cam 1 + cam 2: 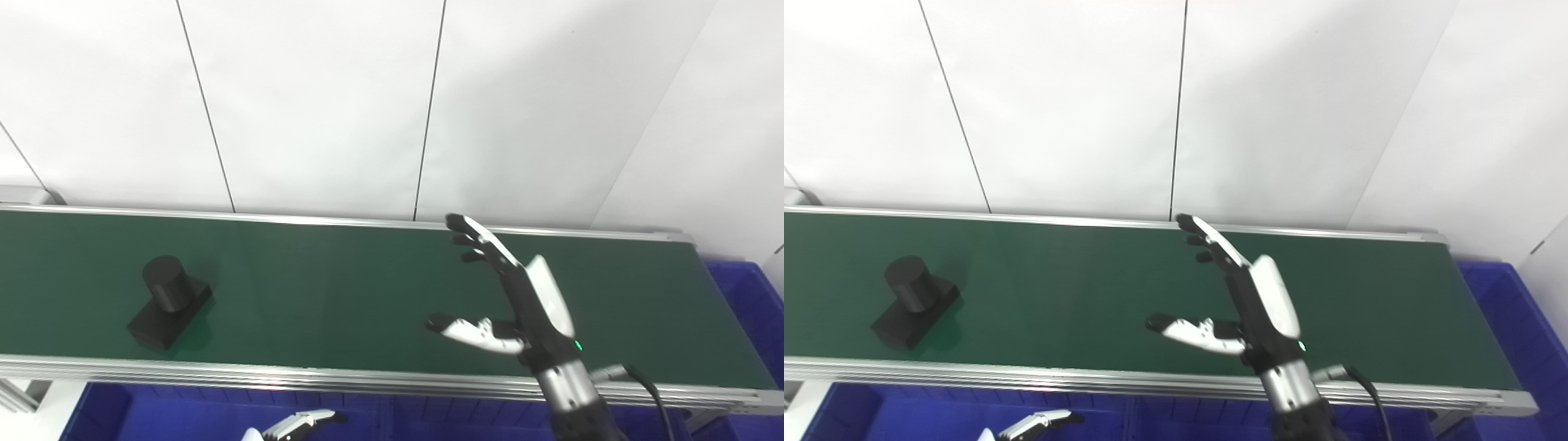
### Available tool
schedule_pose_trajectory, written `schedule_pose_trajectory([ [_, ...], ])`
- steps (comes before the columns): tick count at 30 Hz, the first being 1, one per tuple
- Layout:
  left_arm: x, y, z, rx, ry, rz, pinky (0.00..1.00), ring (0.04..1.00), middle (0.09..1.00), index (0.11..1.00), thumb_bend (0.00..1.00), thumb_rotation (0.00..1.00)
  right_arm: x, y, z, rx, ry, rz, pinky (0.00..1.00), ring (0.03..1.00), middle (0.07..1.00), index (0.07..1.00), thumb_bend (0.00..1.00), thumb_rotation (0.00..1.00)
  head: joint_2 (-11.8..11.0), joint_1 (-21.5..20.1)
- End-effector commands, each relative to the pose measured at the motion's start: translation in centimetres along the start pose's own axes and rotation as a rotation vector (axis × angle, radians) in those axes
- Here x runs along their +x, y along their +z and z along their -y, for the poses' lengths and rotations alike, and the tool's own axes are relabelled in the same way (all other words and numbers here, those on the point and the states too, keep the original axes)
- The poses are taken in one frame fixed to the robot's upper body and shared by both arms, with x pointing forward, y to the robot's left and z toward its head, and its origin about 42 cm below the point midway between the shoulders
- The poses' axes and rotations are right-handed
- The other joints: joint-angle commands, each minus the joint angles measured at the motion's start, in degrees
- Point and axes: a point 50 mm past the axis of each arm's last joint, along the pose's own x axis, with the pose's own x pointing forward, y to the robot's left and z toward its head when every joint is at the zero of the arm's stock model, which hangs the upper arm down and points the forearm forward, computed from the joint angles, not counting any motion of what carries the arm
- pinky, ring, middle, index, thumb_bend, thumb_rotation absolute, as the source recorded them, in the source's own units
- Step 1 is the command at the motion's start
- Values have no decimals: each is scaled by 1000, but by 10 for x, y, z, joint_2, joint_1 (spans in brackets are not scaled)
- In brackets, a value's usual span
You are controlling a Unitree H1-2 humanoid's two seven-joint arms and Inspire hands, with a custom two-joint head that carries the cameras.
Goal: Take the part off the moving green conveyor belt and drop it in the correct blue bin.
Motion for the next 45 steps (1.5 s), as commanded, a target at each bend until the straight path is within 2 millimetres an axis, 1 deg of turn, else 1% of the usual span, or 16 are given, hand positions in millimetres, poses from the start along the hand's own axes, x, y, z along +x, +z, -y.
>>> schedule_pose_trajectory([
  [1, 9, -1, -7, -5, 52, 44, 660, 726, 755, 738, 895, 606, 19, 13, 3, -17, -1, 31, 672, 787, 870, 895, 742, 614, 0, 2],
  [5, 6, -1, -7, -9, 70, 45, 662, 727, 755, 738, 890, 631, 38, 18, 0, -28, 29, 34, 683, 792, 873, 904, 748, 623, -1, 9],
  [10, 7, 0, -6, -11, 95, 59, 642, 704, 736, 719, 879, 615, 55, 20, -5, -35, 65, 37, 701, 800, 880, 912, 770, 642, -3, 17],
  [13, 7, 1, -3, -16, 89, 62, 632, 696, 731, 713, 883, 600, 65, 19, -9, -47, 78, 46, 693, 789, 863, 912, 778, 651, -7, 39],
  [14, 7, 0, -3, -15, 85, 63, 632, 695, 731, 714, 885, 596, 67, 18, -9, -51, 82, 43, 696, 794, 862, 914, 783, 656, -11, 59],
  [15, 7, 0, -2, -11, 79, 68, 635, 699, 734, 717, 888, 604, 69, 18, -10, -55, 85, 41, 700, 802, 865, 916, 791, 663, -11, 62],
  [17, 9, 0, 0, -6, 76, 80, 630, 694, 734, 716, 872, 567, 72, 16, -9, -62, 93, 40, 712, 817, 873, 920, 795, 669, -16, 88],
  [18, 11, 1, 2, -7, 73, 87, 628, 692, 734, 715, 861, 539, 73, 14, -8, -66, 99, 44, 717, 820, 876, 921, 792, 668, -22, 119],
  [20, 13, 2, 5, -11, 70, 95, 623, 687, 730, 710, 850, 518, 74, 10, -7, -68, 110, 48, 721, 821, 879, 922, 788, 663, -27, 142],
  [22, 15, 3, 8, -13, 71, 101, 620, 683, 726, 706, 852, 531, 75, 7, -6, -73, 121, 48, 720, 820, 881, 922, 787, 660, -33, 160],
  [26, 19, 5, 13, -24, 66, 103, 622, 683, 720, 696, 852, 514, 79, 1, -7, -78, 147, 56, 710, 820, 885, 925, 783, 669, -41, 183],
  [29, 21, 6, 15, -27, 74, 107, 618, 678, 710, 689, 860, 514, 84, -2, -10, -81, 162, 72, 707, 823, 885, 921, 786, 657, -44, 190],
  [32, 22, 7, 17, -25, 80, 108, 615, 676, 707, 687, 870, 536, 91, -2, -14, -79, 172, 81, 706, 822, 884, 913, 794, 647, -45, 187],
  [35, 23, 7, 18, -24, 79, 110, 615, 675, 703, 685, 867, 528, 98, 1, -18, -84, 183, 76, 719, 827, 882, 908, 808, 642, -46, 186],
  [40, 22, 5, 19, -18, 81, 103, 611, 673, 701, 685, 874, 549, 106, 4, -27, -90, 212, 53, 687, 819, 883, 914, 813, 636, -50, 168],
  [45, 22, 3, 17, -13, 71, 102, 613, 675, 700, 686, 878, 569, 121, 10, -43, -106, 241, 42, 684, 822, 890, 914, 825, 621, -53, 154],
])
